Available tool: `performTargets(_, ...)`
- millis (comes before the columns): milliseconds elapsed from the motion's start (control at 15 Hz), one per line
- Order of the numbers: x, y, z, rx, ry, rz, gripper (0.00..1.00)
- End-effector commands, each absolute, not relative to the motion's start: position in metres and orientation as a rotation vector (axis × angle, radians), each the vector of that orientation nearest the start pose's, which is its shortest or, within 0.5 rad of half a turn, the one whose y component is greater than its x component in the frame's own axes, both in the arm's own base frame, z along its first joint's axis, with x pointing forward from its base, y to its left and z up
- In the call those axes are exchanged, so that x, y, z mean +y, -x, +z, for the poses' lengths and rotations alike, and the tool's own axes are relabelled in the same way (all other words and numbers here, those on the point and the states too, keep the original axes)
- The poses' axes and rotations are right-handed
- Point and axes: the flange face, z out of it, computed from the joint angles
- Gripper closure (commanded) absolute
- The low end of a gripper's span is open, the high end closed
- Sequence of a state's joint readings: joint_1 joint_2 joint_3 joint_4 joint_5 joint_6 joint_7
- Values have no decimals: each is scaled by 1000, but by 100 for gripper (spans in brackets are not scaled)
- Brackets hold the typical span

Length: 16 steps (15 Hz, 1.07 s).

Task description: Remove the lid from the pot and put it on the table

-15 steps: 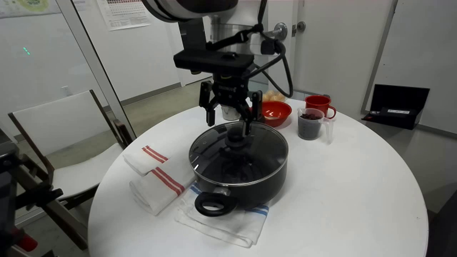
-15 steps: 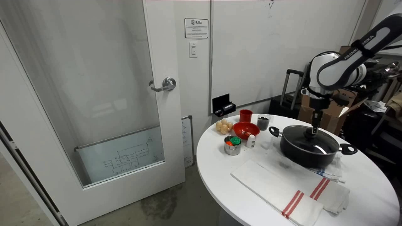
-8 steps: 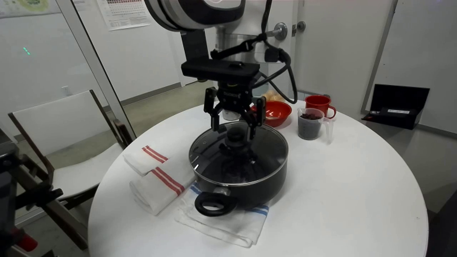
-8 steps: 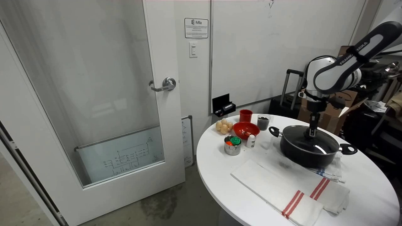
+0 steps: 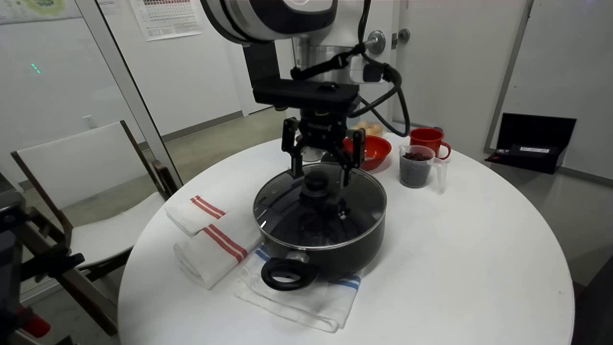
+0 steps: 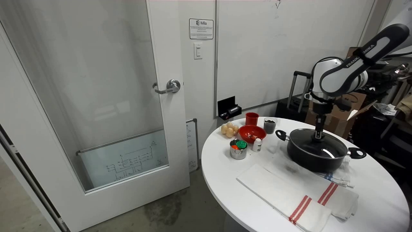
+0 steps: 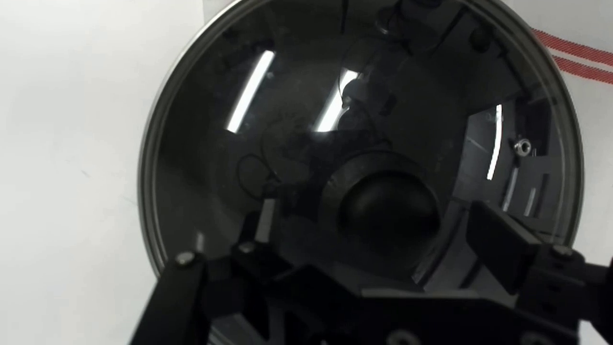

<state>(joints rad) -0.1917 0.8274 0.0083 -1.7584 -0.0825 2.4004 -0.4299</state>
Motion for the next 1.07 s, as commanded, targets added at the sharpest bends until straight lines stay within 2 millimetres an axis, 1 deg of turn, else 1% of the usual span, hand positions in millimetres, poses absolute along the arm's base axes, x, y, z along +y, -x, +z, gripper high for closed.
performTargets(0,-118,-623,78,-522,3064,279,32)
performTargets(67,-118,-623,77,-523,3063,279,40)
performTargets(200,-117,-623,76,-527,3061,279,54)
performTargets(267,-116,-623,76,-529,3060,277,62)
performTargets(333,-116,-625,80,-529,3064,268,67)
performTargets(533,-117,-624,87,-523,3069,256,73)
performTargets(667,-117,-623,96,-519,3075,249,74)
performTargets(800,-117,-618,107,-515,3085,249,74)
performTargets(1000,-115,-611,129,-514,3100,239,74)
